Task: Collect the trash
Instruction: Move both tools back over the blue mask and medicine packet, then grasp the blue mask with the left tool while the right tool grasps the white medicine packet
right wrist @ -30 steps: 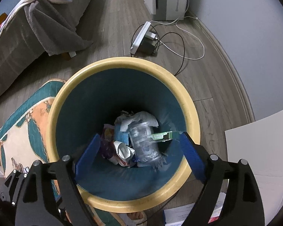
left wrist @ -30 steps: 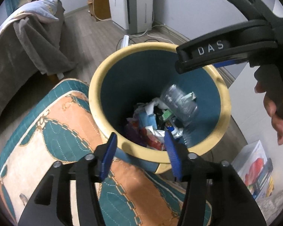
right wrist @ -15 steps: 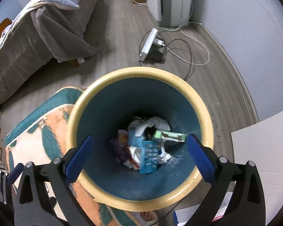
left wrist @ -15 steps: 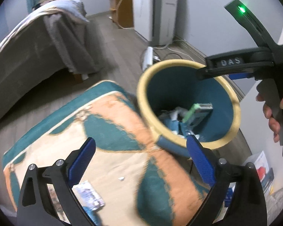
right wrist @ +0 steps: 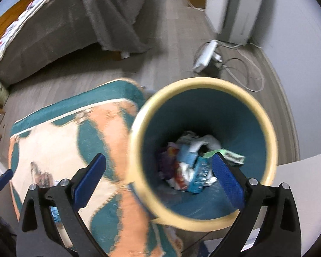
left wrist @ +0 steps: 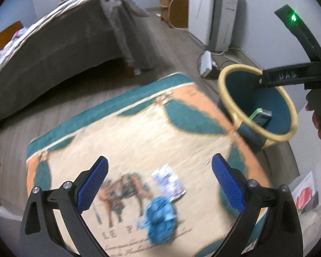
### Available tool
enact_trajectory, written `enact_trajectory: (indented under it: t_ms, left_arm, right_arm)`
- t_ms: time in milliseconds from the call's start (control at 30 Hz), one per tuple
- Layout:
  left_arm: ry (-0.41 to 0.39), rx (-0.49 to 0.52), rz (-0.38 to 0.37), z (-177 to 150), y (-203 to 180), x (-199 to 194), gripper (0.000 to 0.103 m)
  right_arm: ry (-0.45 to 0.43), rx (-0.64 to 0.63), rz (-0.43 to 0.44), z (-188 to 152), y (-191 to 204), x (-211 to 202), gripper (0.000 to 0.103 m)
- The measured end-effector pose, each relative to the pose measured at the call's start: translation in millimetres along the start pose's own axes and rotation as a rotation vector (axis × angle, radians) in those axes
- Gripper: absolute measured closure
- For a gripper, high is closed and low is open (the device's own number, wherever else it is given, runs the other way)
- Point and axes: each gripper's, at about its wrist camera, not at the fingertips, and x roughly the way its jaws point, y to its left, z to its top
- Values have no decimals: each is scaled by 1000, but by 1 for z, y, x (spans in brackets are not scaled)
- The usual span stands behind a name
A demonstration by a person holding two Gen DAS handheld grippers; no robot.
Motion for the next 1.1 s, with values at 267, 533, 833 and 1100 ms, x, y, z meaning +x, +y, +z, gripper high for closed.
enact_trajectory:
  t_ms: [267,533,833,1100]
  left_arm:
    - [77,19,27,-38,21,4,7]
    - [95,10,-2,-50,32,4,7]
    - [145,-60,-69,-68,36,17,8]
    - [167,-34,-126,-75,20,24,26]
  right_arm:
    - [38,-142,-16,-10,62,11,6]
    - [93,-291,-55,-28,109,32,6]
    - [175,-275,3,-42,129,57,10]
    - [272,-250,105,-56,144,76,39]
